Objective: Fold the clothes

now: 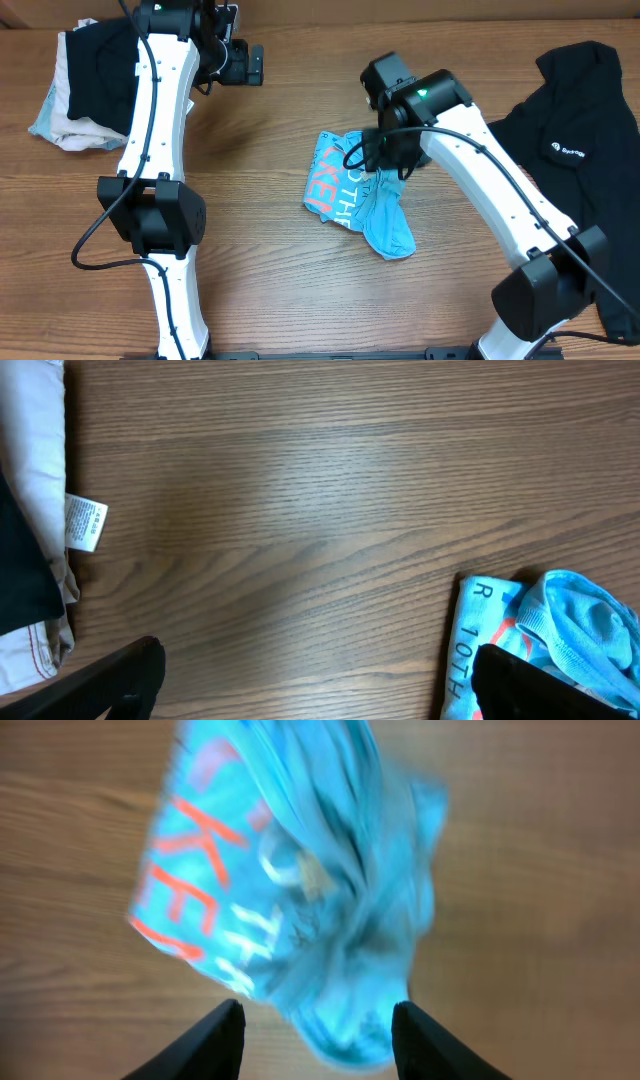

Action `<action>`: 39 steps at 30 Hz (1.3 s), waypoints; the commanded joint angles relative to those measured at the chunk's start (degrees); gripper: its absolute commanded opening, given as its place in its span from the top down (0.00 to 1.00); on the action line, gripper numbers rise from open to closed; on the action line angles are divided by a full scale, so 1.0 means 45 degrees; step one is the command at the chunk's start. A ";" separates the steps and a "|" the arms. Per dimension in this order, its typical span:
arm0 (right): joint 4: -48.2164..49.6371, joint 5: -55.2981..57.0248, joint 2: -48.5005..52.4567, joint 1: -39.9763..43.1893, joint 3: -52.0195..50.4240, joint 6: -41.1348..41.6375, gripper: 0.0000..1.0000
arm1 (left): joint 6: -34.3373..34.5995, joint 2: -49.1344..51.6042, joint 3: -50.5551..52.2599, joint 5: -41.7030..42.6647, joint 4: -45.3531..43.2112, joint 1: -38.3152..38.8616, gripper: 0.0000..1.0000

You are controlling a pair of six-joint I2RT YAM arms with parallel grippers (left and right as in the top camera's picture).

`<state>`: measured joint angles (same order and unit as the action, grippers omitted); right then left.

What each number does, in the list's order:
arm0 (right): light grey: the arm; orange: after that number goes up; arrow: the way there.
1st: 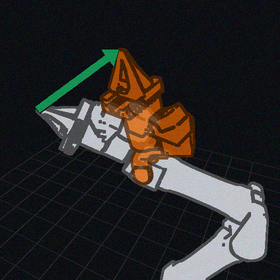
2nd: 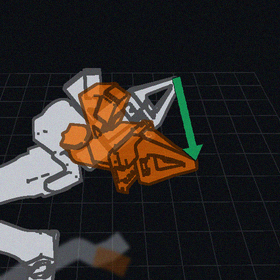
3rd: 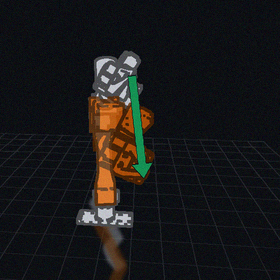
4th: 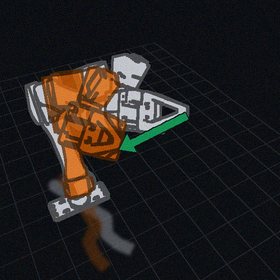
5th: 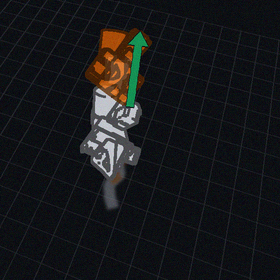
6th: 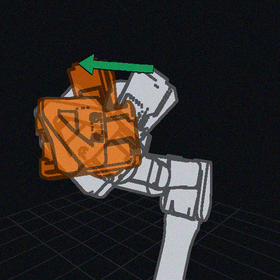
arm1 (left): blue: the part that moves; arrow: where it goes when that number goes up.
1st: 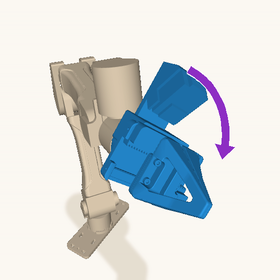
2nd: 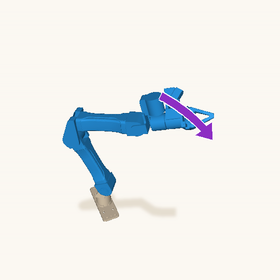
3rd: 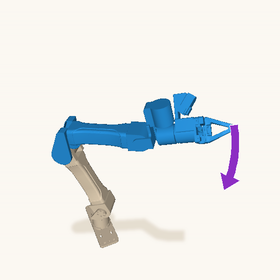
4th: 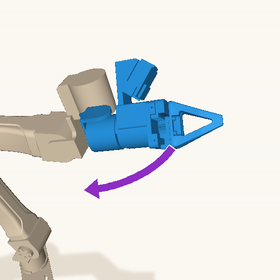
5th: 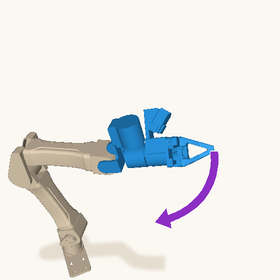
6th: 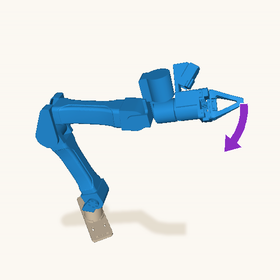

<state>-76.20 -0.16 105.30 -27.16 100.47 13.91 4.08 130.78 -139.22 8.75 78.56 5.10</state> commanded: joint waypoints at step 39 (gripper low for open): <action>0.3512 0.2118 0.4061 0.0204 -0.0087 -0.4711 0.61 | -0.0296 0.0015 0.0049 -0.0087 -0.0223 -0.0073 0.00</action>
<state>-60.73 8.56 122.80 -27.66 100.38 -7.86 4.08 130.78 -139.20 8.75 77.60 5.10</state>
